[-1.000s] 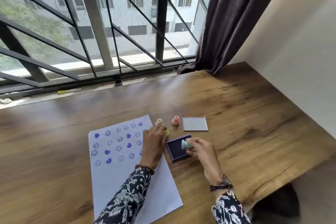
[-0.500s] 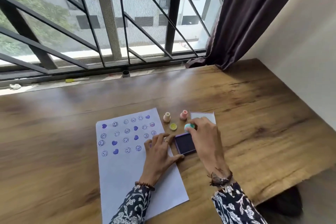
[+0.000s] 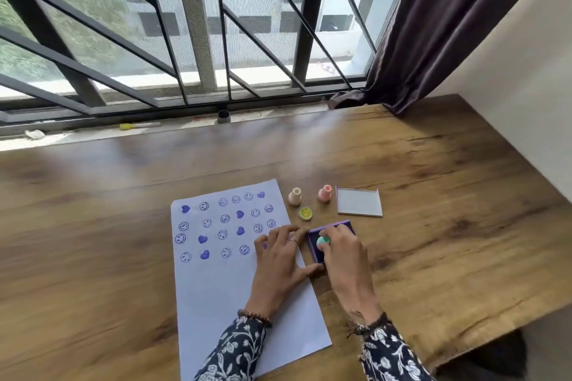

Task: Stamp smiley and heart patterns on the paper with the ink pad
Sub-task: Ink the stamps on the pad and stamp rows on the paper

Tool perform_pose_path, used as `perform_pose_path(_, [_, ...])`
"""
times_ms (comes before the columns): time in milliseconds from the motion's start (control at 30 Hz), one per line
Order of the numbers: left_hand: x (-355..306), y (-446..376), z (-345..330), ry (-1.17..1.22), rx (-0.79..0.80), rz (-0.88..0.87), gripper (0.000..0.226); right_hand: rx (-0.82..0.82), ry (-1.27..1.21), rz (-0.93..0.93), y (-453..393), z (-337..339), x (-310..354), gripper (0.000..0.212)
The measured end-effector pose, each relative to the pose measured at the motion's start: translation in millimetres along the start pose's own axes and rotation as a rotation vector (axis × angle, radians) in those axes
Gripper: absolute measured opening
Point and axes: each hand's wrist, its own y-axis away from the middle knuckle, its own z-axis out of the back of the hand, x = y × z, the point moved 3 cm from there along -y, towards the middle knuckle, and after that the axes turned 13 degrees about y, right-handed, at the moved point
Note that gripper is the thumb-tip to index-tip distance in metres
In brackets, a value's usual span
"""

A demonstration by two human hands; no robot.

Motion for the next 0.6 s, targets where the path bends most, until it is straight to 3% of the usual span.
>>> perform_pose_path(333, [1, -1, 0, -0.043, 0.029, 0.016, 0.074, 0.038, -0.069, -0.049, -3, 6, -4, 0.018])
perform_pose_path(433, [-1, -1, 4, -0.026, 0.102, 0.012, 0.090, 0.121, -0.158, -0.129, -8, 11, -12, 0.022])
perform_pose_path(600, [16, 16, 38, -0.019, -0.103, 0.054, 0.092, 0.089, -0.335, -0.215, 0, 18, -17, 0.029])
